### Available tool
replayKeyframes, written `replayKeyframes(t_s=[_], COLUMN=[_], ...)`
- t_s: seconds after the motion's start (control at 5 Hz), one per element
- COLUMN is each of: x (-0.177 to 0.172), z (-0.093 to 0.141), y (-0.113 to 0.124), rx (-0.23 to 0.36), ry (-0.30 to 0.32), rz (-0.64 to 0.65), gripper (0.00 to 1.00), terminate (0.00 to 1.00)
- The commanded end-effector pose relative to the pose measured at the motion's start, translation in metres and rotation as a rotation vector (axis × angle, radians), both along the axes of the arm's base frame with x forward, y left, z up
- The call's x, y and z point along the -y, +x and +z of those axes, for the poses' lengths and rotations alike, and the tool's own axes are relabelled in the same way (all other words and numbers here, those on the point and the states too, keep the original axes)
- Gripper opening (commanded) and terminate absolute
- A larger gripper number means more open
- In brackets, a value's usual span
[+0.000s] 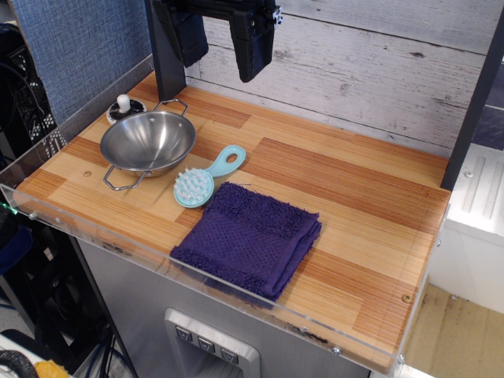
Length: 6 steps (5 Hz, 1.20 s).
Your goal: Put the mushroom on the purple rag.
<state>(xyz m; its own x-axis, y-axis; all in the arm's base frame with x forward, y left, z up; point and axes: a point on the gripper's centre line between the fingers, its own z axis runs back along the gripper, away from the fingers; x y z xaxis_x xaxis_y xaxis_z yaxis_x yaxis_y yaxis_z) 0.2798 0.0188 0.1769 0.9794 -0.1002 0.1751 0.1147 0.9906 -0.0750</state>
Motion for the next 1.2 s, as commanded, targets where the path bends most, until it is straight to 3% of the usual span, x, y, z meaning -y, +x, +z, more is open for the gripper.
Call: replayKeyframes(t_s=[0.0, 0.4, 0.8, 1.0], x=[0.0, -0.055, -0.124, -0.138], z=[0.0, 0.006, -0.006, -0.017], y=[0.0, 0.01, 0.012, 0.014], rx=[0.0, 0.012, 0.01, -0.005], ry=[0.0, -0.061, -0.02, 0.008], rz=[0.0, 0.091, 0.211, 0.226], gripper=[1.0, 1.0, 1.0, 1.0], terminate=[0.0, 0.0, 0.0, 0.0])
